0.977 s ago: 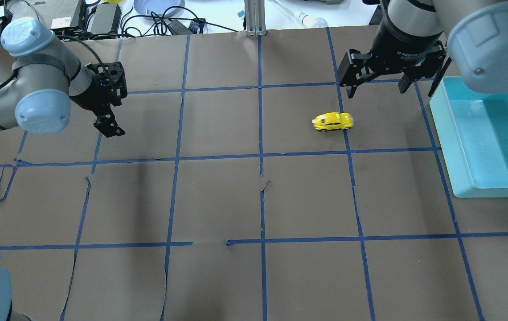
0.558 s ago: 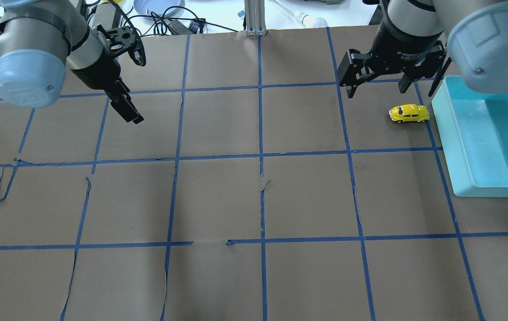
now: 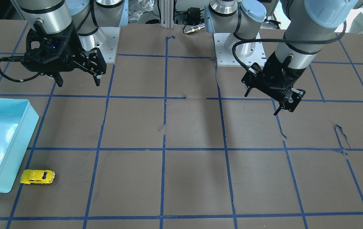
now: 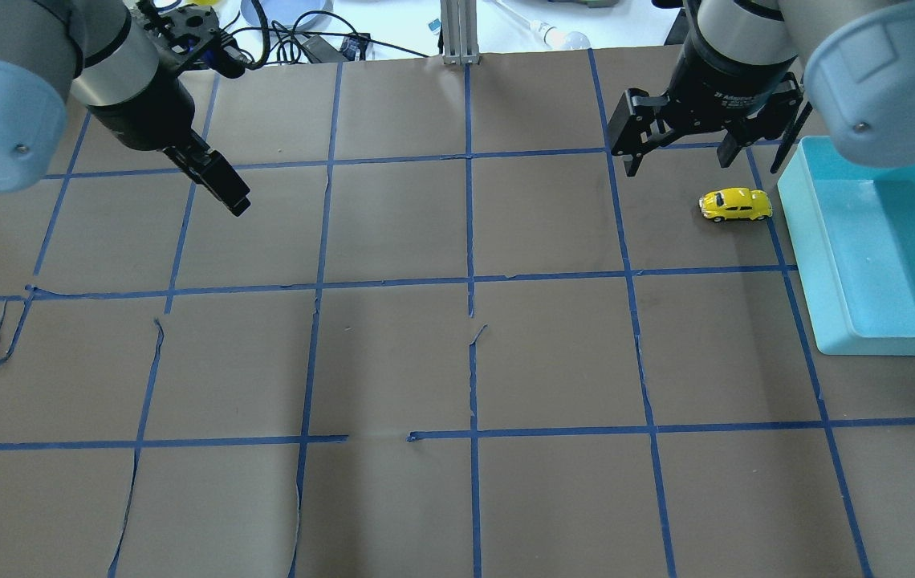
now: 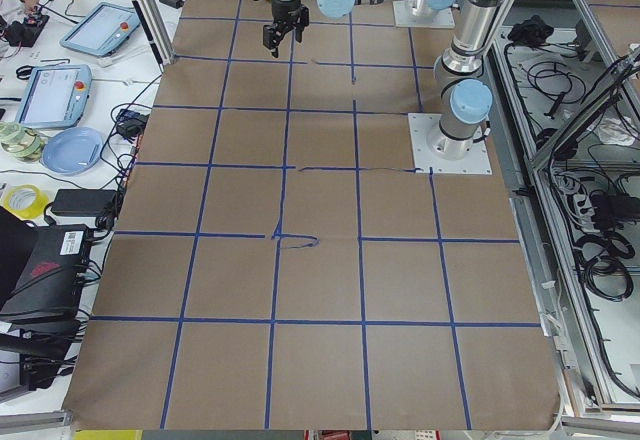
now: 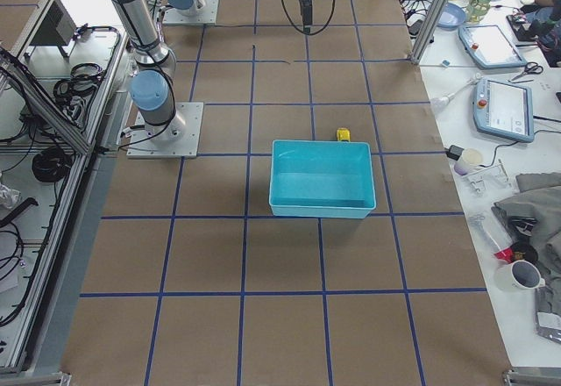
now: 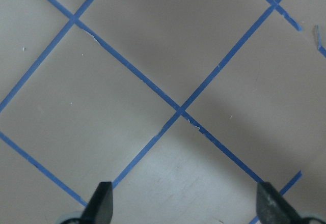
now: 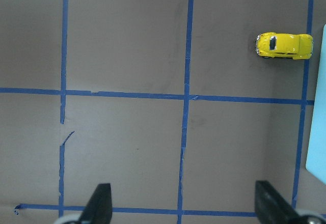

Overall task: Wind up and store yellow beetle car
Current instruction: 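Lower the right gripper onto the yellow car while the left arm withdraws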

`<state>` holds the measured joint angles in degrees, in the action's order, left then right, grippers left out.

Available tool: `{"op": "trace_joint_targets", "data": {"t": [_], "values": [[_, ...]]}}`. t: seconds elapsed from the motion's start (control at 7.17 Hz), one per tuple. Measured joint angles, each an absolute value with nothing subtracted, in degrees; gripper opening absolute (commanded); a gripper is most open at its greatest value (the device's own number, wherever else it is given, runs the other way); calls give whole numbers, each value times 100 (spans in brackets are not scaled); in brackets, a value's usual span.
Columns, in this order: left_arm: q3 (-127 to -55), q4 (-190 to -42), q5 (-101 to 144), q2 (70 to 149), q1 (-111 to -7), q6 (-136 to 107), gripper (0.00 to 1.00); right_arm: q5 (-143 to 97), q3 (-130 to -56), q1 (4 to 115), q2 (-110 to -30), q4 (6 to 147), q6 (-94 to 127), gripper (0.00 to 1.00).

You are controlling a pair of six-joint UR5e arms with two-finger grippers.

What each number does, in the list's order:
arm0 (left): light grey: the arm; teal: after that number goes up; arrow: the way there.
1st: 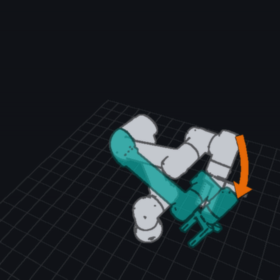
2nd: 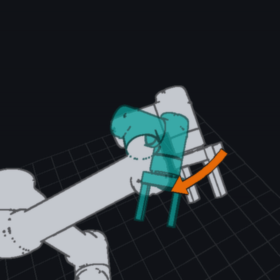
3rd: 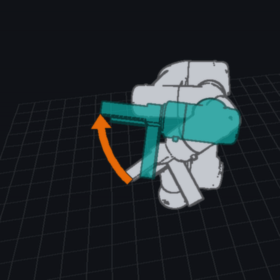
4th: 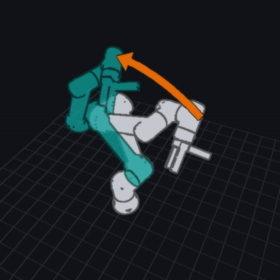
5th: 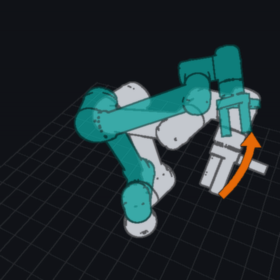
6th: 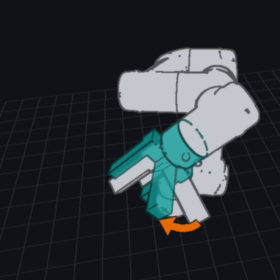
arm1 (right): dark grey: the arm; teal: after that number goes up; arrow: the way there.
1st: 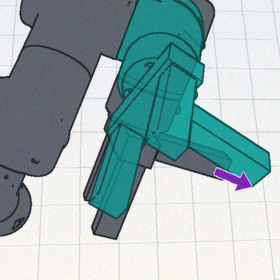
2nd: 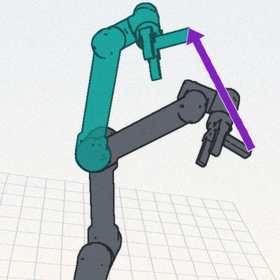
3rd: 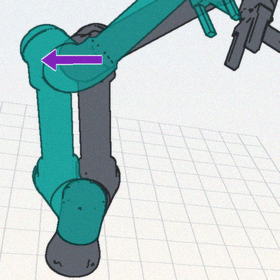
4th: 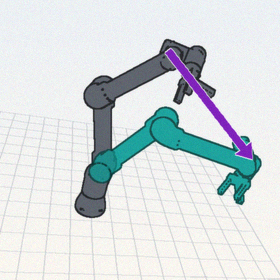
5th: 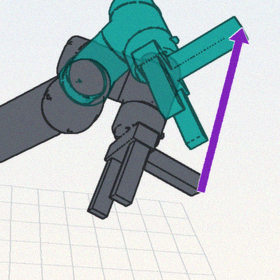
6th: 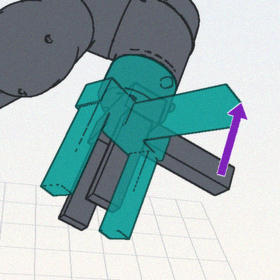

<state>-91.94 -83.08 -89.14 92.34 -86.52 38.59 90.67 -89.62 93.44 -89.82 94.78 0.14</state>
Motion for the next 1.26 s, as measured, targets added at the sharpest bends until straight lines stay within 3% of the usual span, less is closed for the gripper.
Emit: {"op": "trace_joint_targets", "data": {"t": [0.7, 1.26], "values": [[-9213, -8526, -8995, 8786, -8995, 121, 100, 9049, -8901, 8859, -8180, 9747, -1922, 100], [-9233, -8506, -9085, 8726, -9203, -366, 100, 9219, -8980, 8761, -7230, 10841, -4989, 100]]}}
